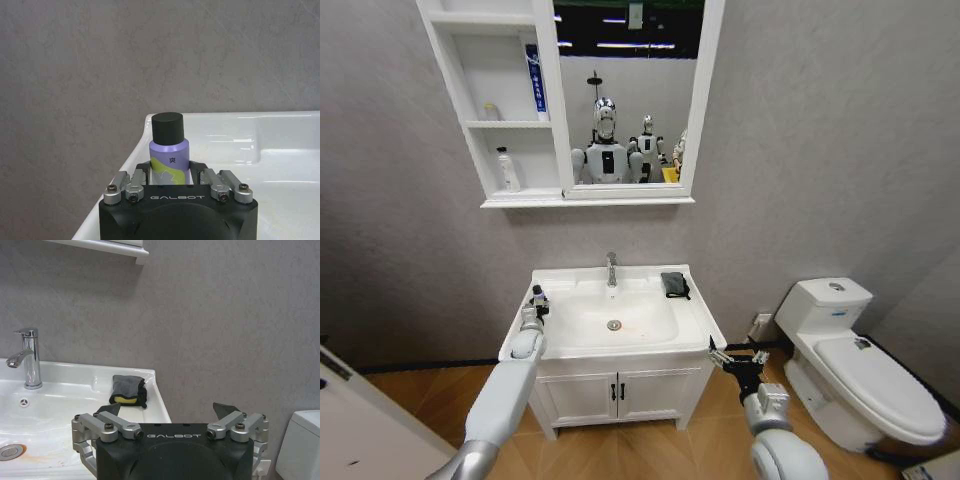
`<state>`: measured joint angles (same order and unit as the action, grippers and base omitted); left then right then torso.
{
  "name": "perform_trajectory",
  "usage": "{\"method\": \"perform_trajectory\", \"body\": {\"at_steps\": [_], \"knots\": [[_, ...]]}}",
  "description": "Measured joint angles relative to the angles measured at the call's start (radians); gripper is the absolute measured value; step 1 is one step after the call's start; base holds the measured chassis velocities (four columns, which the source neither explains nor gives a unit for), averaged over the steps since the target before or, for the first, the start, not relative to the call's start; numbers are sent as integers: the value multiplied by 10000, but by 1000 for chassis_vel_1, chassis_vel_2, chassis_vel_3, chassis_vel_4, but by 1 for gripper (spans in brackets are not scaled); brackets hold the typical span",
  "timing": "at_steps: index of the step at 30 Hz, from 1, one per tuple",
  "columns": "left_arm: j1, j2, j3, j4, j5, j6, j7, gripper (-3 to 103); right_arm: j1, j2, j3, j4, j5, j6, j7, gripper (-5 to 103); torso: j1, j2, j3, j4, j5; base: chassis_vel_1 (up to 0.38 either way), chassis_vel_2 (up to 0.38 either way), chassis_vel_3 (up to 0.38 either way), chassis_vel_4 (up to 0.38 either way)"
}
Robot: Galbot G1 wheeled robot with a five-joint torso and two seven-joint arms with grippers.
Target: Move facial cleanser and shampoo from washbasin to cabinet, then wipe washbasin with towel.
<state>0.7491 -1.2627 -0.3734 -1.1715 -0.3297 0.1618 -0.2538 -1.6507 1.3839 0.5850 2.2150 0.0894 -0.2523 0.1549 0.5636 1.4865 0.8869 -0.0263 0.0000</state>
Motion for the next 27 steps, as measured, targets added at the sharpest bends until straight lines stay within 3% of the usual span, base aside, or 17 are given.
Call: {"method": "perform_trajectory", "body": {"at_steps": [10,12,13,16,17,19,20,23,24,25,27], "knots": [[29,208,16,-466,-188,158,-98,42,93,-28,10,-46,38,-12,6,100,0,-1,0,-3,-2,0,0,0,0],[340,592,25,-1679,-609,394,-441,42,109,-40,23,-70,49,-5,6,100,0,0,0,-2,-1,0,0,0,0],[340,592,25,-1679,-609,394,-441,42,109,-40,23,-70,49,-5,6,100,0,0,0,-2,-1,0,0,0,0],[1050,1377,35,-3944,-1354,1111,-1096,42,195,-62,11,-134,52,3,6,100,-1,0,-1,-2,3,0,0,0,0],[1050,1377,35,-3944,-1354,1111,-1096,42,195,-62,11,-134,52,3,6,100,-1,0,-1,-2,3,0,0,0,0],[1507,1957,-55,-5455,-1896,1750,-1557,42,264,-68,-31,-177,50,8,0,100,-1,0,-1,1,-6,0,0,0,0],[1507,1957,-55,-5455,-1896,1750,-1557,42,264,-68,-31,-177,50,8,0,100,-1,0,-1,1,-6,0,0,0,0],[1730,3303,-225,-7778,-3308,3096,-2257,42,333,-37,-93,-240,23,66,-14,100,-3,1,-2,1,-2,0,0,0,0],[1730,3303,-225,-7778,-3308,3096,-2257,42,333,-37,-93,-240,23,66,-14,100,-3,1,-2,1,-2,0,0,0,0],[1481,3985,-307,-8360,-4059,3702,-2556,42,344,-28,-120,-262,20,84,-28,100,-3,1,-1,2,-1,0,0,0,0],[739,4954,-321,-8851,-5291,4376,-3013,42,347,-24,-179,-273,14,98,-48,100,-3,0,-1,3,-1,0,0,0,0]]}}
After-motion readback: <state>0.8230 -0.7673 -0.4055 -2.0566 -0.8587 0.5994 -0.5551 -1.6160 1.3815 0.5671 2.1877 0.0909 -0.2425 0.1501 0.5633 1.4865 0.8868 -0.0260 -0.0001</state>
